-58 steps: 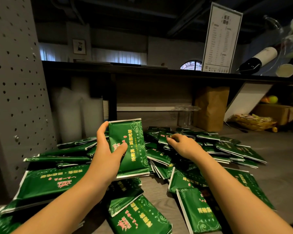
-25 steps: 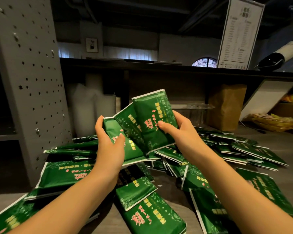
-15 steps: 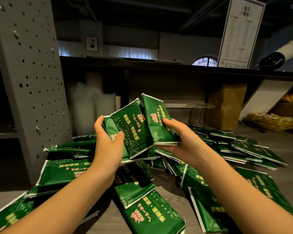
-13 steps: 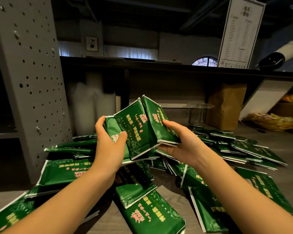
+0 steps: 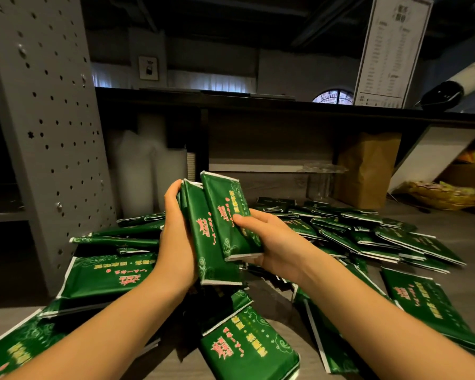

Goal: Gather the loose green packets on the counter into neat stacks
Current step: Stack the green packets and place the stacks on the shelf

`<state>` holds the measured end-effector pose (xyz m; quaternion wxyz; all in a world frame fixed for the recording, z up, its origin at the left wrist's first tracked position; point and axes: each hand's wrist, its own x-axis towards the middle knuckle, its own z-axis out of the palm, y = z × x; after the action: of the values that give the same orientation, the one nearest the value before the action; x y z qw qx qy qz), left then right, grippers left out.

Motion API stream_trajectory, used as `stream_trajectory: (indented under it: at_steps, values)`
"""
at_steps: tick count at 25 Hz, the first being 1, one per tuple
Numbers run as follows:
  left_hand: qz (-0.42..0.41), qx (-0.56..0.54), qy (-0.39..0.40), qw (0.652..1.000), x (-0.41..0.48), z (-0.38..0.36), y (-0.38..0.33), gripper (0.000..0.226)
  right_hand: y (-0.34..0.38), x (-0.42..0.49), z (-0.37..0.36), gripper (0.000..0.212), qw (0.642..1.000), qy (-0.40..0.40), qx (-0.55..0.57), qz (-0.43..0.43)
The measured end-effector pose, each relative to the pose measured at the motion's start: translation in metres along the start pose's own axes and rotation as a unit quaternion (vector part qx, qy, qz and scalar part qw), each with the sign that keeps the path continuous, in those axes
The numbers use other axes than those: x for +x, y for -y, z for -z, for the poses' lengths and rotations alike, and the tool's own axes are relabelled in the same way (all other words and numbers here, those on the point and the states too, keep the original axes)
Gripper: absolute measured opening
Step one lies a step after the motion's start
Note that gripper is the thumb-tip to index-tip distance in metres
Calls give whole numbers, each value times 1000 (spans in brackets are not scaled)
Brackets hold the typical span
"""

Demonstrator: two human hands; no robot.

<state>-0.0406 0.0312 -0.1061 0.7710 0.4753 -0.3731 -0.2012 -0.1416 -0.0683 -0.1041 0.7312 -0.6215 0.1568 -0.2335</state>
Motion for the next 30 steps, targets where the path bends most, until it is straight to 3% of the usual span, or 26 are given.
stream_trajectory:
  at_steps: [5,9,14,19,22,26,30]
  values:
    - [-48,23,-50,997,6,9,-6,21,-7,-1,-8,15,996,11,-18,-83]
    - [-154,205,-83,963,7,18,-3,43,-13,-1,-18,35,990,45,13,-134]
    - [-173,259,-74,947,10,19,3,78,-5,0,-10,16,996,0,51,-75]
    - [-147,198,-80,966,11,11,2,56,5,2,3,19,988,-49,145,7]
    - [-117,145,-84,979,11,9,1,54,5,3,8,26,991,-70,93,61]
    - [-92,80,-101,987,13,9,-1,47,2,0,4,18,992,-85,-54,80]
    - [-74,77,-69,992,7,6,-2,58,-3,-2,-2,17,979,-81,-159,97]
